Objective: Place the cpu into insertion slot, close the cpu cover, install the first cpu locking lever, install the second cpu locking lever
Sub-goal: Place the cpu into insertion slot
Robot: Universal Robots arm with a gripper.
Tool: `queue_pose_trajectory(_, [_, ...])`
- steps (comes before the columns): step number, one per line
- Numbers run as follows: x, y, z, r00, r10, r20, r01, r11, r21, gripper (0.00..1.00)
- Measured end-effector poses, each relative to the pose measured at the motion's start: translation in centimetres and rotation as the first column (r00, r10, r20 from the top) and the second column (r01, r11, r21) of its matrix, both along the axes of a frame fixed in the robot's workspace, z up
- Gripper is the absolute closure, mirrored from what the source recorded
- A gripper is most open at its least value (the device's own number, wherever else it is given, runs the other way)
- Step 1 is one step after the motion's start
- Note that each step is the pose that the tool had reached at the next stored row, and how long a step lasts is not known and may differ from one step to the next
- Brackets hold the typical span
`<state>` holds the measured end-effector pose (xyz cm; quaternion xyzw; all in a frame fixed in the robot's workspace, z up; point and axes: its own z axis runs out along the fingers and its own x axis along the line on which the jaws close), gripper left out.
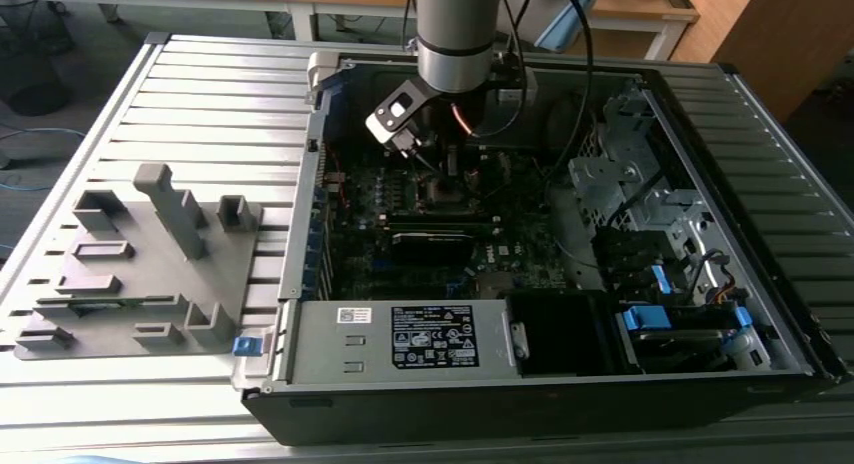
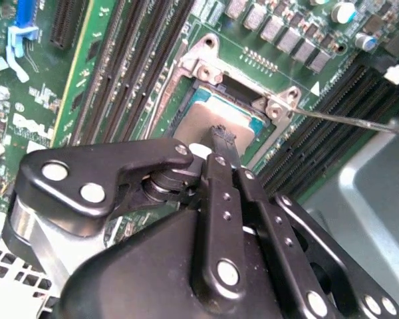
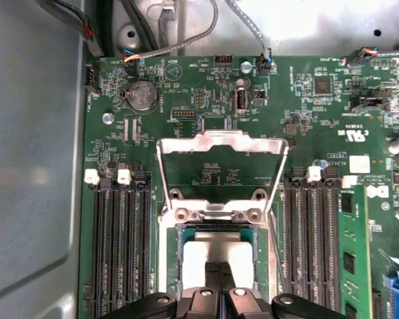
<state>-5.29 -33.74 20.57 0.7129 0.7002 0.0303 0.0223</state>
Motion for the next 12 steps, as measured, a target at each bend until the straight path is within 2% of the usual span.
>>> queue_pose_trajectory(6, [0.0, 0.0, 1.12, 1.0, 0.0, -0.0002, 0.0, 1.0, -0.0003, 0.89])
queue_pose_trajectory(12, [0.02, -0.01, 1.21, 1.0, -0.004, -0.0001, 0.004, 1.0, -0.0002, 0.89])
